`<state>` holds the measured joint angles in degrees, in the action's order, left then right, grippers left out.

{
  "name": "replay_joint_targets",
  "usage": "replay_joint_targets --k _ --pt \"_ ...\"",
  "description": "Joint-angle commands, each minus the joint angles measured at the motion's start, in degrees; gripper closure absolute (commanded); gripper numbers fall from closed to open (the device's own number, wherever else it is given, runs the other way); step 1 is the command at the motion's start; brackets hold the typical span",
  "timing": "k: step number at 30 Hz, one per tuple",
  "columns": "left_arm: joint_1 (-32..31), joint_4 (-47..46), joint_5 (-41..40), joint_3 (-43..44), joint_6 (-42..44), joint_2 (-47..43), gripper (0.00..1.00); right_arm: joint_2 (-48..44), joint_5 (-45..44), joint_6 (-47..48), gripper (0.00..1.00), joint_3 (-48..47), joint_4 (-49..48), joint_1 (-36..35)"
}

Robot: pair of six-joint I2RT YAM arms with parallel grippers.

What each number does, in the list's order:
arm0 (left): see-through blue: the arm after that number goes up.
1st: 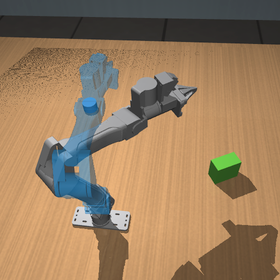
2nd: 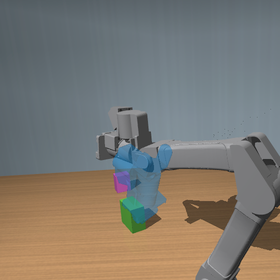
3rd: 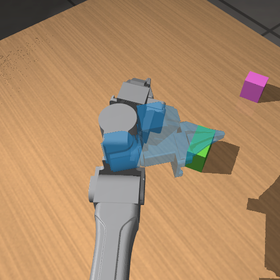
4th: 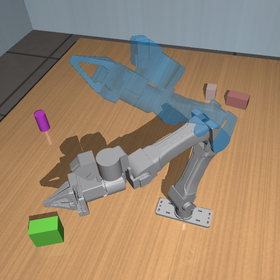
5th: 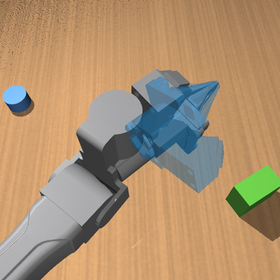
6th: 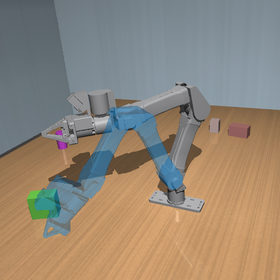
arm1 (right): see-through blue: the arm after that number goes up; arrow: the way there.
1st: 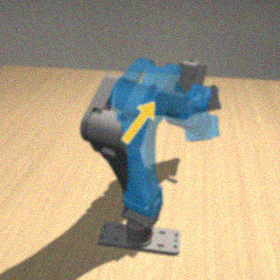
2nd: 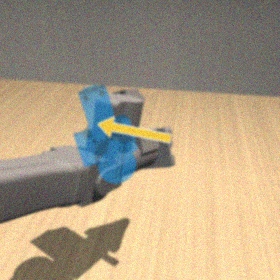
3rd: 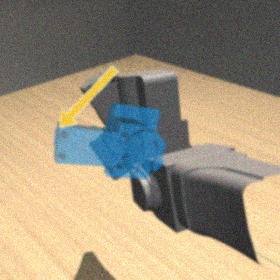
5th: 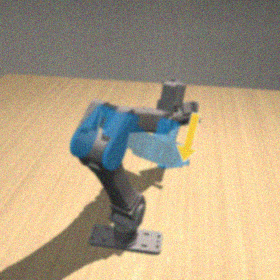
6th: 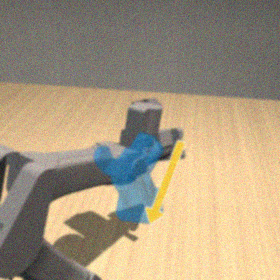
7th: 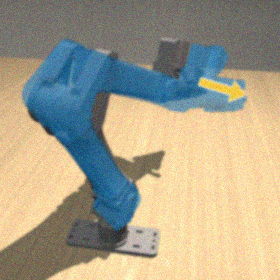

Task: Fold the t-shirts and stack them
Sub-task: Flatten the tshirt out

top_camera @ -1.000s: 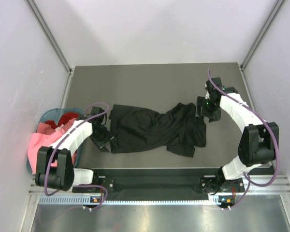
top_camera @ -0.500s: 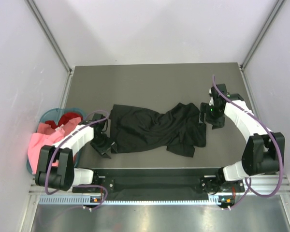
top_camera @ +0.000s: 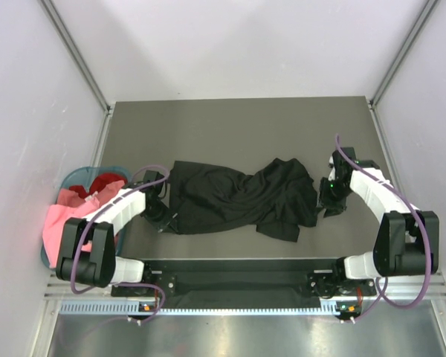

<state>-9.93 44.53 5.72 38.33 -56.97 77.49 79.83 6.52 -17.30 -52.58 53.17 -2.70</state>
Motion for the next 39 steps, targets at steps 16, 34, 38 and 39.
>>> replay_joint_targets --k 16,34,38,39 --pt "-0.26 -0.41 -0.88 5.44 2.92 2.31 1.00 5.32 10.70 -1.77 0.63 7.75 -10.45 5.86" --pt "-0.26 0.03 -0.88 10.54 6.34 3.46 1.00 5.52 9.56 -2.22 1.00 3.98 -10.55 6.92" --pt "-0.26 2.13 -2.02 15.44 7.92 2.58 1.00 2.18 7.80 -2.74 1.00 -7.32 -5.10 7.27" --pt "-0.26 2.66 -2.37 16.68 8.28 2.31 1.00 1.56 7.80 -2.91 1.00 -9.63 -4.05 7.36"
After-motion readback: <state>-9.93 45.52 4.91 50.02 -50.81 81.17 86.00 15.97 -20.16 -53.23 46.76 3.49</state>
